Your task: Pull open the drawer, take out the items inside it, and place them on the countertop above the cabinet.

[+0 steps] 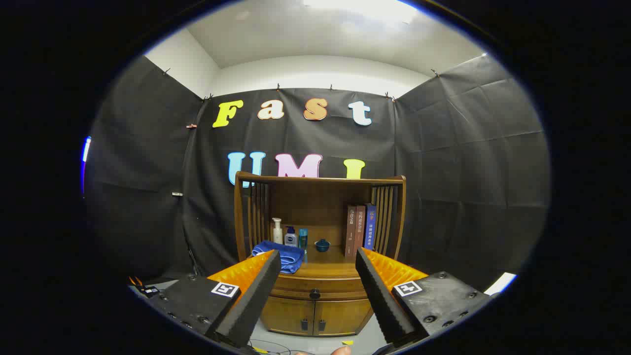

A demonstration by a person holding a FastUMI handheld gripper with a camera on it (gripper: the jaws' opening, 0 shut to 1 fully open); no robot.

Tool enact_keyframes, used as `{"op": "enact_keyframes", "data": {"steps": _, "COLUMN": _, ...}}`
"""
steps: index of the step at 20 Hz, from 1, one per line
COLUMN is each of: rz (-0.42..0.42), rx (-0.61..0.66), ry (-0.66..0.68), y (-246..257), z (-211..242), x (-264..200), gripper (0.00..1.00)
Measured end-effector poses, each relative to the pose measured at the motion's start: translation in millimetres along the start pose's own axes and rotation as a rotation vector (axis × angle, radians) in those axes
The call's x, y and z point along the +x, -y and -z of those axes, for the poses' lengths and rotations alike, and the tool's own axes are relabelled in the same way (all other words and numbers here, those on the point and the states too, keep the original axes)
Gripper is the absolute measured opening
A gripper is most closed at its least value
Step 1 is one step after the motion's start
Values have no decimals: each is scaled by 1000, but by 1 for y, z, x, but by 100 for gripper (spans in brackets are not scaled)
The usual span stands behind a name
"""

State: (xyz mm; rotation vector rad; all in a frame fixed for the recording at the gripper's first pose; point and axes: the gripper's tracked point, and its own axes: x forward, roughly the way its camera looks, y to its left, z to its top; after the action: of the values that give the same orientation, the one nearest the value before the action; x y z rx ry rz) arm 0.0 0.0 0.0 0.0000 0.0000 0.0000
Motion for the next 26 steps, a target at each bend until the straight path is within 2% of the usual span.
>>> {"op": "enact_keyframes", "data": {"steps": 22, "rz": 32, "rx": 13, "ry": 9, "y": 8, "z": 12, "x": 10, "gripper": 98}}
{"op": "enact_keyframes", "data": {"steps": 26, "rz": 21, "rx": -6, "ry": 42, "y": 1, "z": 34, "x": 37, "gripper": 98}}
